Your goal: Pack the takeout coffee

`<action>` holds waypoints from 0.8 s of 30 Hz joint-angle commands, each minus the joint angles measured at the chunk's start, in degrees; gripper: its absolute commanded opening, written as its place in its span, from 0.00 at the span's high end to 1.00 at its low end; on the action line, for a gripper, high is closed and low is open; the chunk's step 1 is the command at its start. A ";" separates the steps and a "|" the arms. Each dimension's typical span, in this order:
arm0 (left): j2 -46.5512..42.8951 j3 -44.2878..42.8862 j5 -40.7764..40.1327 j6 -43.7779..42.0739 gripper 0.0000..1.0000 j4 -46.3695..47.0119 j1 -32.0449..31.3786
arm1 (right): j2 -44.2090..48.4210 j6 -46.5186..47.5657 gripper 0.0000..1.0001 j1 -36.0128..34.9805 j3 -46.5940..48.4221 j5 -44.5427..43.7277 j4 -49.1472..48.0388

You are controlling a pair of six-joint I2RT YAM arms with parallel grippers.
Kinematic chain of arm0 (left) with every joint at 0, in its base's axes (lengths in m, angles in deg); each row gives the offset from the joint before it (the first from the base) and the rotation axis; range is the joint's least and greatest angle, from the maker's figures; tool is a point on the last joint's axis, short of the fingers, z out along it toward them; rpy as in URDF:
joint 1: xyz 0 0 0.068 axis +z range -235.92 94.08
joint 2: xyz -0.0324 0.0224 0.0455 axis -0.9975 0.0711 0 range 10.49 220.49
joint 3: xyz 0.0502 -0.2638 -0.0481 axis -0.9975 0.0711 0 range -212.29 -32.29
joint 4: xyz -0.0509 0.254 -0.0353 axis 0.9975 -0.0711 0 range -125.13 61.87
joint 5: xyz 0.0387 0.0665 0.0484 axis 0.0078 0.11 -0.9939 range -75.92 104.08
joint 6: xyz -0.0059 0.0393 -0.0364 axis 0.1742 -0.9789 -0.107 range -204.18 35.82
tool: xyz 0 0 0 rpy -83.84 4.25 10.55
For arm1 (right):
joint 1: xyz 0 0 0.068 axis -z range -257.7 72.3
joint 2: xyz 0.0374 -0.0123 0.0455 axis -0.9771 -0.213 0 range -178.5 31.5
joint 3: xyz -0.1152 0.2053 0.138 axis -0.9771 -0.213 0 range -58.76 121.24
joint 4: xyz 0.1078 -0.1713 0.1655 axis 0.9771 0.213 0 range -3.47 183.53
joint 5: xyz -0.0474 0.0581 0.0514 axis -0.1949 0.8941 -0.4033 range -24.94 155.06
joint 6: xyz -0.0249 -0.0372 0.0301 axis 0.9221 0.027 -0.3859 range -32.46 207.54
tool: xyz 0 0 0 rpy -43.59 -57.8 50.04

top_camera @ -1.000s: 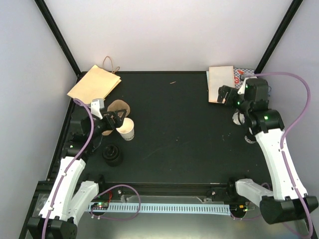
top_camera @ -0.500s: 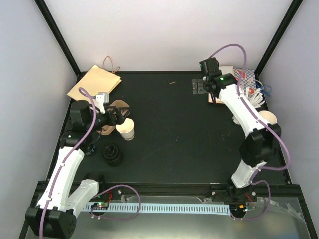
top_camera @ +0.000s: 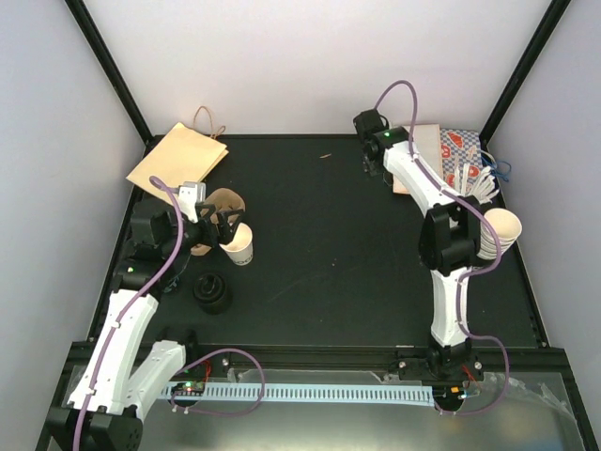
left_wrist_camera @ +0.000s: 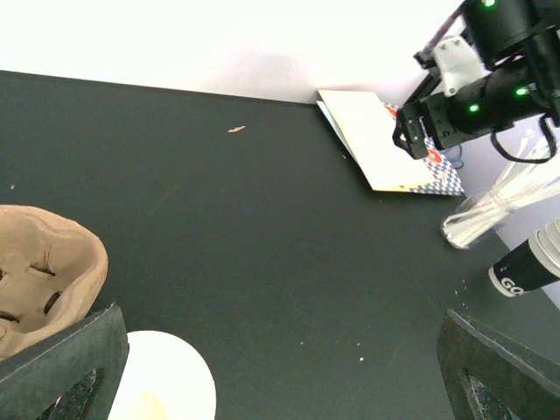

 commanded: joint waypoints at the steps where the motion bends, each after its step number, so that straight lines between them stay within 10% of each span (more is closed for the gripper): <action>1: -0.22 -0.42 -1.35 -1.61 0.01 -0.37 -0.59 | -5.30 1.66 0.00 0.18 2.72 -8.61 1.90; 24: 0.24 -0.20 -1.72 -2.10 0.01 0.03 -0.77 | -18.63 8.43 0.01 2.01 0.94 -14.65 -7.42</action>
